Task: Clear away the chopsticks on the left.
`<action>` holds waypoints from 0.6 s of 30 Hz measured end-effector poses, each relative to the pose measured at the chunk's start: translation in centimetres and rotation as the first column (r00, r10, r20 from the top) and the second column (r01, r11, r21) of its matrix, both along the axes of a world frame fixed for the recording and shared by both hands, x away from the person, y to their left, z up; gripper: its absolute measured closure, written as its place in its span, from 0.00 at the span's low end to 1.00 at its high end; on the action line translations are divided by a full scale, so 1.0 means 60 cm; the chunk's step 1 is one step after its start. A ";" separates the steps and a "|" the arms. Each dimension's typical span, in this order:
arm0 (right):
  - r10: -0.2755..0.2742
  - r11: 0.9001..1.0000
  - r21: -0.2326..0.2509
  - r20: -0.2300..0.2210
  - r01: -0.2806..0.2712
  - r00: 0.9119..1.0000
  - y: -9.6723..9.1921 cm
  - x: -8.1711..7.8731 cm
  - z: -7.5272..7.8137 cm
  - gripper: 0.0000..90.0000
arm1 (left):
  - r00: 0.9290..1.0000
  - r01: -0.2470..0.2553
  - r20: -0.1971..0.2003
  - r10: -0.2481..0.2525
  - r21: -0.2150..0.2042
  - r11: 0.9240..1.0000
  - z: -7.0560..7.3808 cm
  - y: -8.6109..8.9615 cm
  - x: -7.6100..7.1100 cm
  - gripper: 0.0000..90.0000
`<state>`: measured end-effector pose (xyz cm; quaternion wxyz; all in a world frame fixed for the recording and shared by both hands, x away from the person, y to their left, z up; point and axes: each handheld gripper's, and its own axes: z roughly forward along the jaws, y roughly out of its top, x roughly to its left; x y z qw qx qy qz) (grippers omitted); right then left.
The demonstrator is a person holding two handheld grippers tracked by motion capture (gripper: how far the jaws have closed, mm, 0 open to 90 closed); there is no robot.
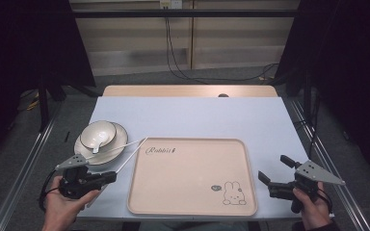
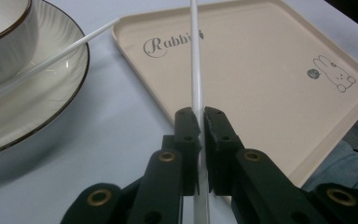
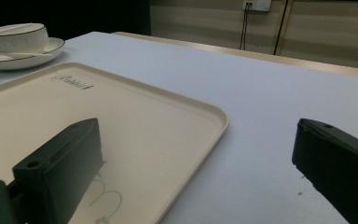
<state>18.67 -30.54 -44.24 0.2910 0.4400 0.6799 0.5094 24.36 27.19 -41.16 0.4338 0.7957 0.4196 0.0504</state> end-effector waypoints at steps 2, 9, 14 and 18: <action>-0.001 1.000 -0.001 -0.001 0.001 1.000 0.000 0.000 0.000 0.01 | 1.000 -0.021 -0.007 0.021 -0.011 1.000 0.004 -0.012 -0.004 0.94; 0.008 1.000 -0.001 0.000 -0.008 1.000 0.000 0.001 0.000 0.01 | 0.991 -0.118 -0.062 0.116 -0.030 0.993 -0.007 -0.046 0.012 0.94; 0.010 1.000 -0.004 0.002 -0.010 1.000 0.000 0.001 -0.001 0.01 | 0.982 -0.163 -0.100 0.160 -0.022 0.986 -0.018 -0.069 0.016 0.94; 0.011 1.000 -0.007 0.004 -0.011 1.000 0.002 0.001 0.000 0.01 | 0.975 -0.194 -0.108 0.193 -0.002 0.981 -0.023 -0.094 0.016 0.94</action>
